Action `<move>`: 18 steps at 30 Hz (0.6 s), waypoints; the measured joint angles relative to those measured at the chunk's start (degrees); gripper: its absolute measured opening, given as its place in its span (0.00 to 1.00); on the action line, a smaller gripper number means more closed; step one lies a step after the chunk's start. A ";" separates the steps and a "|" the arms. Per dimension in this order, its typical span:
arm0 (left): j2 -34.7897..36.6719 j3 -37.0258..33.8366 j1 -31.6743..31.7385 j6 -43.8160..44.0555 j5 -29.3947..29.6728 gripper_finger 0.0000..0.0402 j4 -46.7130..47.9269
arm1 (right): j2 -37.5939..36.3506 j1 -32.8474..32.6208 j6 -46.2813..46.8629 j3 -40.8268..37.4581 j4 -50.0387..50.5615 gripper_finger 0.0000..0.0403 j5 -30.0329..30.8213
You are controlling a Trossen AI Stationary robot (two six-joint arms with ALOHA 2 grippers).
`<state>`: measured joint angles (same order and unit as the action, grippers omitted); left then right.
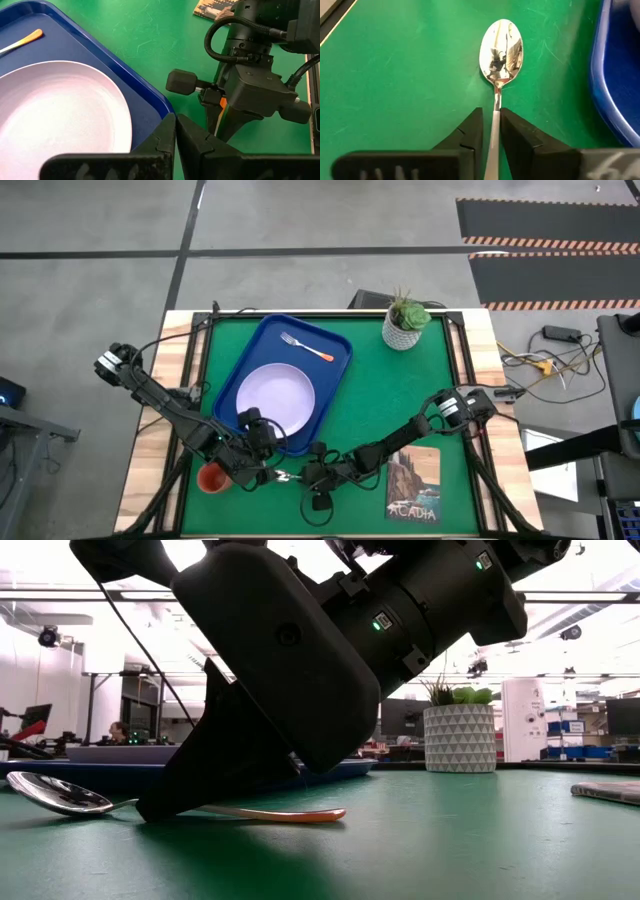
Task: Pick and place plate/cup/fork/spoon on tray
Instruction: Put the orange spoon on the blue tray between the white plate and the orange fork
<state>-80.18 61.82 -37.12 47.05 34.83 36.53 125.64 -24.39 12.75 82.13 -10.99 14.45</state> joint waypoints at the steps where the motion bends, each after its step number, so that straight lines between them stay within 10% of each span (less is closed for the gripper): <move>1: 0.00 0.00 0.00 0.00 0.00 0.00 0.00 | 0.00 0.06 0.04 0.00 0.10 0.13 -0.21; 18: 0.41 0.00 0.00 0.02 0.02 0.00 0.00 | -3.58 0.45 -1.17 -0.19 5.85 0.03 -2.97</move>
<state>-79.77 61.82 -37.12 47.07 34.85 36.53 122.06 -23.94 11.57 81.94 -5.14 11.48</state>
